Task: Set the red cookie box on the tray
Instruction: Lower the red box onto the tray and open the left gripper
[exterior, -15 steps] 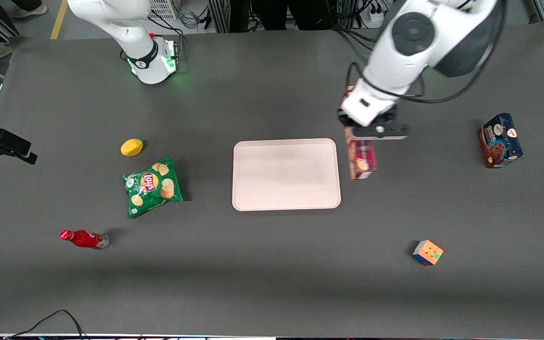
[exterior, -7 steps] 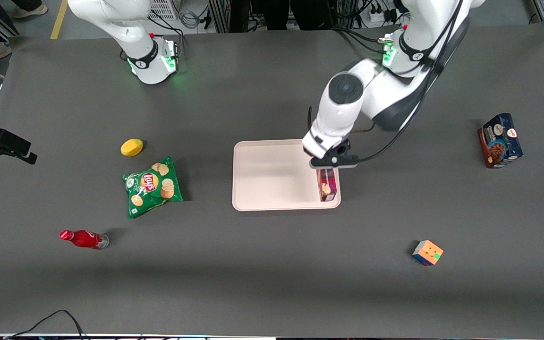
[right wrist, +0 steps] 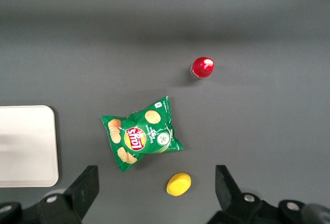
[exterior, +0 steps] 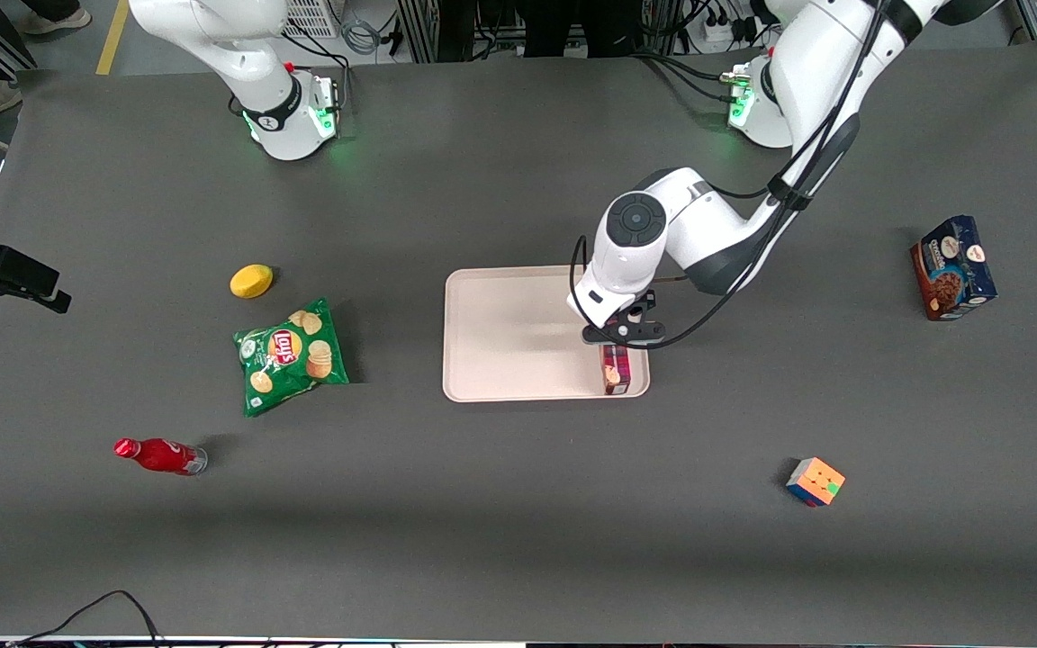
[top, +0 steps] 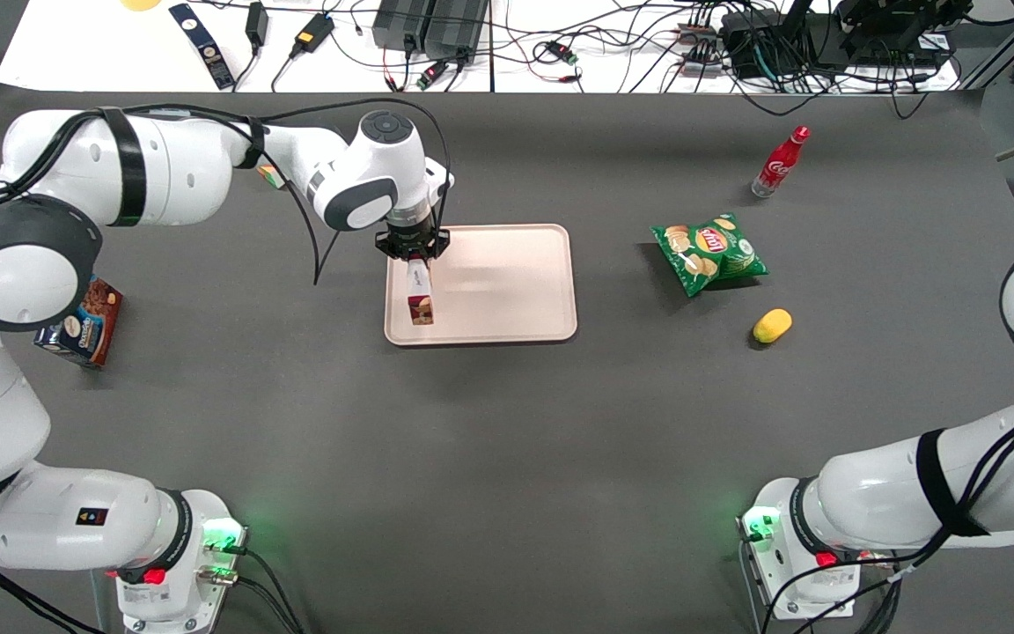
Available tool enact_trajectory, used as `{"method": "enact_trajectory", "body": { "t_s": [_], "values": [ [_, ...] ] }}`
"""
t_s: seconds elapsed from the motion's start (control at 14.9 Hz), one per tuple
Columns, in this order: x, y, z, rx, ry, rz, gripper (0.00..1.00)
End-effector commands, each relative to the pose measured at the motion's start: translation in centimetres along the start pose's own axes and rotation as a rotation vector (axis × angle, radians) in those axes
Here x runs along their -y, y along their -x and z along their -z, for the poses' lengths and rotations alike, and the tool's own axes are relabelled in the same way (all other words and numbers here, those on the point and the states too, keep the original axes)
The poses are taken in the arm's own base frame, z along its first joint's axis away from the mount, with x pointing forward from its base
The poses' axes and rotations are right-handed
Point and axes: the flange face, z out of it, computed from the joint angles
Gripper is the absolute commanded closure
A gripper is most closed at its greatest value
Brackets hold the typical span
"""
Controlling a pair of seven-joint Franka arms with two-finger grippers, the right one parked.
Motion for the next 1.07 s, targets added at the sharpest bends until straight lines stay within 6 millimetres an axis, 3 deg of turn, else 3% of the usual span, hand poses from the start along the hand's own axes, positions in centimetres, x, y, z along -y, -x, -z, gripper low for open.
{"method": "enact_trajectory", "body": {
  "t_s": [0.0, 0.34, 0.6, 0.67, 0.74, 0.8, 0.87, 0.94, 1.01],
  "values": [
    [-0.7, -0.3, 0.0, -0.024, 0.004, 0.003, 1.00],
    [-0.4, 1.2, -1.7, -0.037, -0.014, -0.037, 1.00],
    [-0.1, 1.3, -2.5, -0.055, 0.005, -0.029, 1.00],
    [-0.1, 1.3, -2.5, -0.055, 0.005, -0.029, 0.94],
    [0.0, 1.2, -2.7, -0.053, 0.003, -0.026, 0.71],
    [0.1, 1.2, -2.8, -0.050, 0.003, -0.024, 0.23],
    [0.2, 1.1, -2.8, -0.050, 0.003, -0.018, 0.06],
    [0.3, 1.0, -2.9, -0.050, 0.001, -0.016, 0.00],
    [0.5, 0.8, -2.9, -0.050, -0.001, -0.013, 0.00]
  ]
}}
